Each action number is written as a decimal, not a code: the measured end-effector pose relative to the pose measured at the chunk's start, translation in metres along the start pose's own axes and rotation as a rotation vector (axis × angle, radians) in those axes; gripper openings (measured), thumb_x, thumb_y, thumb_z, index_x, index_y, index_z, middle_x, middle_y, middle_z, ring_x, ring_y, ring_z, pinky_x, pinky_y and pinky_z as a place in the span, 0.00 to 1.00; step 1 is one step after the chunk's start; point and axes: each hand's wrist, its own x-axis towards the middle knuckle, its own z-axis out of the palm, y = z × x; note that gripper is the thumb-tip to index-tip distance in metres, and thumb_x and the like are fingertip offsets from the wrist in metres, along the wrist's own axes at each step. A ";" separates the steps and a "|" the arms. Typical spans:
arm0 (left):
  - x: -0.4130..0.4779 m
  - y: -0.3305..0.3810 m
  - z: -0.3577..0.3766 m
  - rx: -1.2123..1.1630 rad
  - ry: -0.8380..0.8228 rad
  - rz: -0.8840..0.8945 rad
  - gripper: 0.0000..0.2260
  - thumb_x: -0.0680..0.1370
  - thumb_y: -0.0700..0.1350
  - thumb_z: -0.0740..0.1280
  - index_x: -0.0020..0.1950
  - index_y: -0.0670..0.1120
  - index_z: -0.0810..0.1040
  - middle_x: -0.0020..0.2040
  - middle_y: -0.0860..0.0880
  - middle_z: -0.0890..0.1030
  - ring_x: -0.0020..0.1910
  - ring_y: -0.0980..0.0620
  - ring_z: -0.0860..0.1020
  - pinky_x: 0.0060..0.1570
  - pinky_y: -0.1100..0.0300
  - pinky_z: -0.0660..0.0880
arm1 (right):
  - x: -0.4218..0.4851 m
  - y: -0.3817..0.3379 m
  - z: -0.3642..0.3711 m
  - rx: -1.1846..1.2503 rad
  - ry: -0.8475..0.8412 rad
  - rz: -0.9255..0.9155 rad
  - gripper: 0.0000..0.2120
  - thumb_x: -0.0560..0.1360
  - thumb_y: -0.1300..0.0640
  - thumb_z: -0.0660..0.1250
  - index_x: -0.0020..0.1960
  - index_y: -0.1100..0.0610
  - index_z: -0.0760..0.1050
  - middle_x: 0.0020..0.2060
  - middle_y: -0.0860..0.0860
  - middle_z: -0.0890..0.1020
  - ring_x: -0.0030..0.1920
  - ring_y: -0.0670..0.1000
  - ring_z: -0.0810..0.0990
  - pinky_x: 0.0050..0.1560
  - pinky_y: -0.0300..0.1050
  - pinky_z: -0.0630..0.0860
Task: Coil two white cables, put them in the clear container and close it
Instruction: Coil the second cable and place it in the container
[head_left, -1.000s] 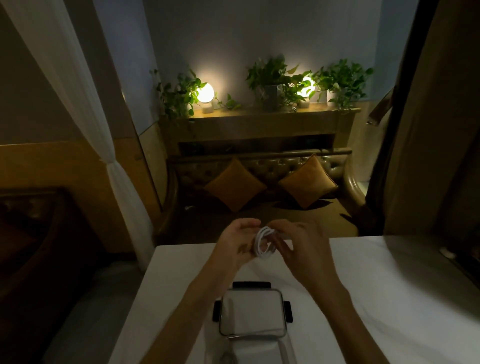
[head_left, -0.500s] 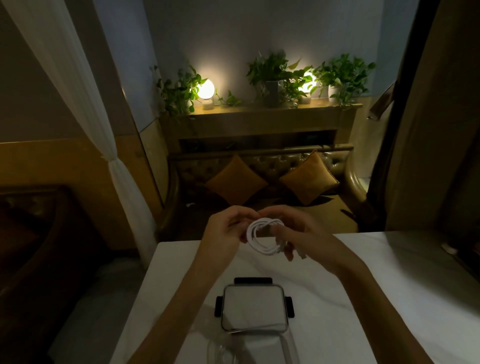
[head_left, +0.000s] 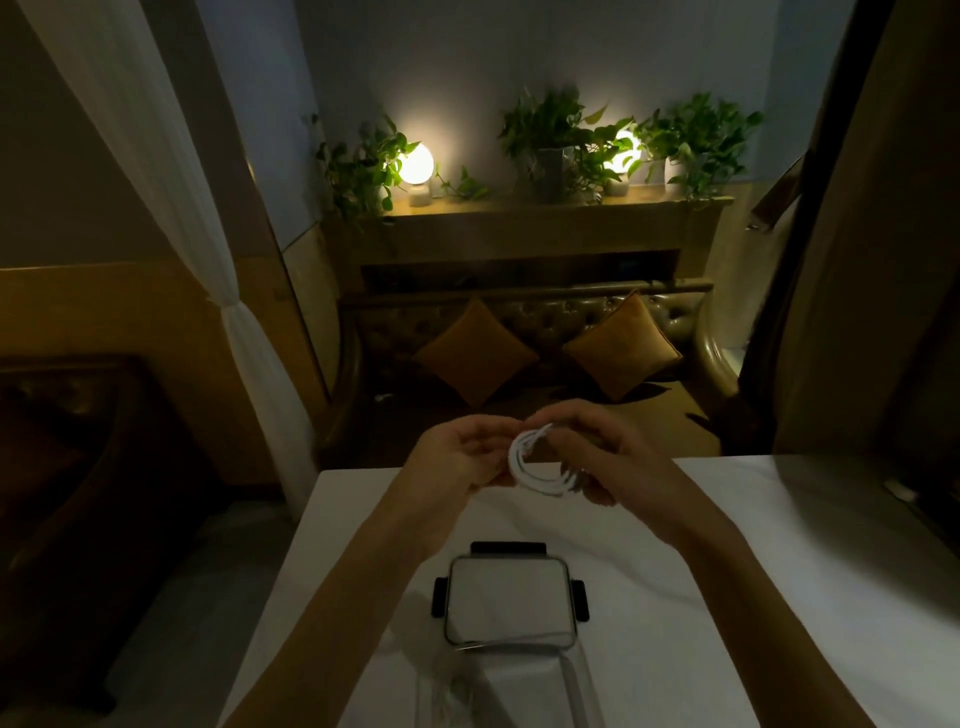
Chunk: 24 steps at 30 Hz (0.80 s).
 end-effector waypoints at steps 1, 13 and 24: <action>0.001 -0.001 0.001 0.115 0.065 0.053 0.10 0.76 0.32 0.63 0.53 0.43 0.79 0.48 0.44 0.84 0.48 0.49 0.83 0.49 0.55 0.80 | 0.001 -0.001 -0.002 0.008 -0.039 0.058 0.09 0.81 0.55 0.61 0.55 0.47 0.78 0.41 0.50 0.81 0.33 0.51 0.72 0.28 0.37 0.67; 0.002 -0.002 -0.018 0.488 0.161 0.329 0.09 0.75 0.31 0.65 0.49 0.43 0.79 0.42 0.50 0.83 0.40 0.60 0.81 0.42 0.69 0.78 | -0.002 0.010 -0.019 0.034 -0.111 0.158 0.08 0.79 0.56 0.63 0.53 0.47 0.79 0.39 0.45 0.81 0.31 0.42 0.72 0.29 0.34 0.68; 0.008 -0.033 -0.006 0.456 0.002 0.031 0.06 0.77 0.47 0.67 0.52 0.52 0.80 0.48 0.51 0.84 0.46 0.53 0.82 0.49 0.59 0.79 | 0.017 0.036 -0.002 -0.188 0.023 0.093 0.13 0.79 0.52 0.63 0.64 0.49 0.73 0.48 0.46 0.82 0.40 0.43 0.82 0.36 0.35 0.77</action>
